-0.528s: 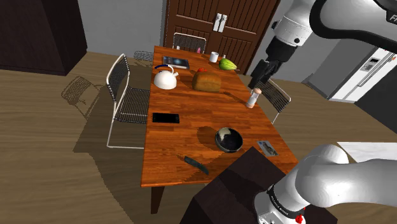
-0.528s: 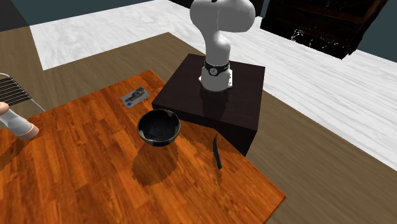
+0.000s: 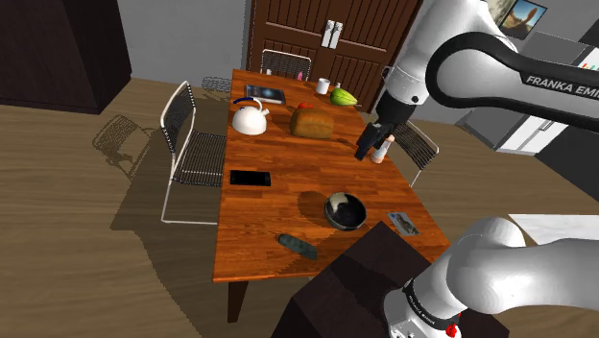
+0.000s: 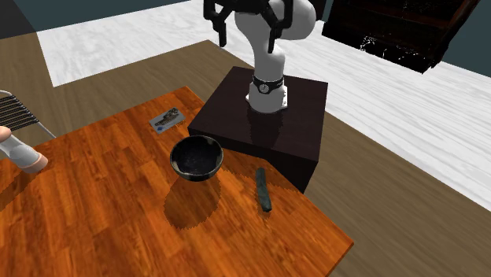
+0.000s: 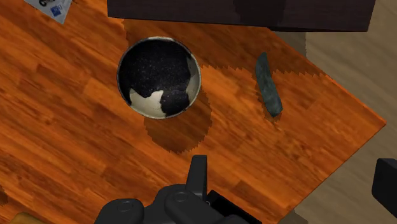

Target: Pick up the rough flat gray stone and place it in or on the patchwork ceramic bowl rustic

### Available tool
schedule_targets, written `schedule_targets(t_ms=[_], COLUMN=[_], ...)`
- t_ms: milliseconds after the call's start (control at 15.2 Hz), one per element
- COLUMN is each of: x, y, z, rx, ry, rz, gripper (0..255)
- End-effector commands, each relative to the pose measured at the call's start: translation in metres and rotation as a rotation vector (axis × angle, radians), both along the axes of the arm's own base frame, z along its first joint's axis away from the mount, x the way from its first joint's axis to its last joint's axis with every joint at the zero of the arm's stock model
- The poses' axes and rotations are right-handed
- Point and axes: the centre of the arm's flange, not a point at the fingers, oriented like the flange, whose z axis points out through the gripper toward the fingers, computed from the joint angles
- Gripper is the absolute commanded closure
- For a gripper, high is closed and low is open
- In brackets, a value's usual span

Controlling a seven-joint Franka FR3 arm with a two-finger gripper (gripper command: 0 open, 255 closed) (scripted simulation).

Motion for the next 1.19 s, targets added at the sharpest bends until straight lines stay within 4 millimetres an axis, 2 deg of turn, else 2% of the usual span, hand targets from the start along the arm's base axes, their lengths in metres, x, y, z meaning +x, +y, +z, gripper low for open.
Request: schedule_targets(t_ms=[0, 1122], x=[0.004, 0.026], y=[0.006, 0.058], z=[-0.026, -0.244], rx=[-0.004, -0.040], ry=[0.003, 0.045], rz=[0.019, 0.178], gripper=[0, 0])
